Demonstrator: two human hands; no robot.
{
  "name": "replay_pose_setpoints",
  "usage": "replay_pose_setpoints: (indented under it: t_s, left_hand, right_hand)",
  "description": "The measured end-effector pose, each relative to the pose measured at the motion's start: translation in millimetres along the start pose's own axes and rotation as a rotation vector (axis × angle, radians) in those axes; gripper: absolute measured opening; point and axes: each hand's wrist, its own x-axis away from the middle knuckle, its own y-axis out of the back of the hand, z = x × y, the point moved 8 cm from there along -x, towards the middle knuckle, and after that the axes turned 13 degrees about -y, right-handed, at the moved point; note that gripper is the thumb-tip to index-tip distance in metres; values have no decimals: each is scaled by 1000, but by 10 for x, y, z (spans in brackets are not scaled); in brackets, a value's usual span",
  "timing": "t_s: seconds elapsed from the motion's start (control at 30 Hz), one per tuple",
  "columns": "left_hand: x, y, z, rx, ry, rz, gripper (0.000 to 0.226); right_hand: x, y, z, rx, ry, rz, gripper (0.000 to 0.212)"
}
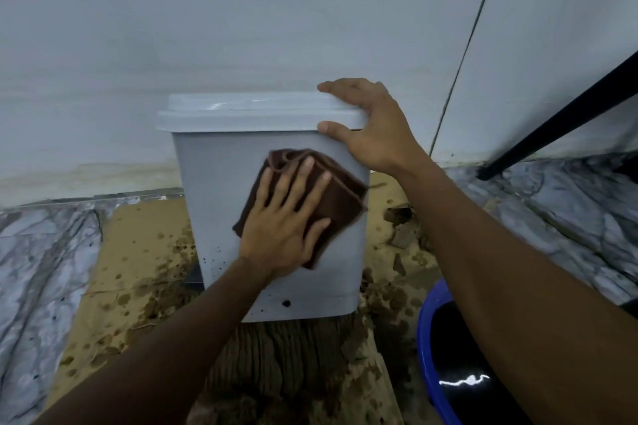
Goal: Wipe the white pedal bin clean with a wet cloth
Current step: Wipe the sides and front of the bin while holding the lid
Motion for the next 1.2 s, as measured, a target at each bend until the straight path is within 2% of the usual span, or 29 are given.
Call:
replay_pose_setpoints:
  t_s: [0.07, 0.1, 0.27, 0.33, 0.4, 0.53, 0.6, 0.67, 0.77, 0.83, 0.93, 1.03, 1.1, 1.13, 1.2]
  left_hand:
    - [-64, -51, -107, 11, 12, -1, 68]
    - [-63, -112, -258, 26, -44, 15, 69]
    - [550, -516, -1061, 40, -631, 244, 67]
    - [811, -531, -1027, 33, -742, 263, 64]
    - [865, -453, -814, 38, -696, 230, 61]
    - [565, -245, -343, 34, -314, 144, 63]
    - [378, -212, -338, 50, -195, 106, 65]
    - [270, -263, -550, 74, -232, 105, 65]
    - [481, -497, -1035, 57, -554, 244, 66]
    - [740, -575, -1069, 48, -656, 309, 63]
    - [862, -446, -713, 49, -573, 270, 60]
    - [754, -238, -258, 17, -338, 188, 62]
    - [631, -165, -189, 29, -227, 151, 62]
    - [578, -179, -252, 47, -220, 142, 61]
    - [505, -295, -560, 96, -321, 171, 63]
  right_hand:
    - [6, -7, -2, 0, 7, -6, 49]
    - [7, -2, -5, -3, 7, -8, 49]
    - [-5, 21, -37, -17, 2, -13, 48]
    - [-16, 21, -45, -40, -9, -9, 48]
    - [-32, -4, -43, -52, -17, -3, 48]
    - [-51, -46, -33, -44, -32, 2, 49]
    - [-42, -46, -25, -42, -34, 0, 49]
    - [-32, -40, -24, -51, -31, -3, 49]
    - [-26, -24, -48, -56, -24, -1, 48]
    - [-27, -8, -69, -51, -18, 7, 47]
    - [-38, -16, -69, -54, -18, 4, 48]
    - [-55, -44, -54, -62, -22, -5, 49]
    - [-55, -47, -46, -52, -26, -12, 49]
    - [-51, -50, -42, -49, -26, -12, 49]
    - [-41, -48, -34, -53, -23, -13, 49]
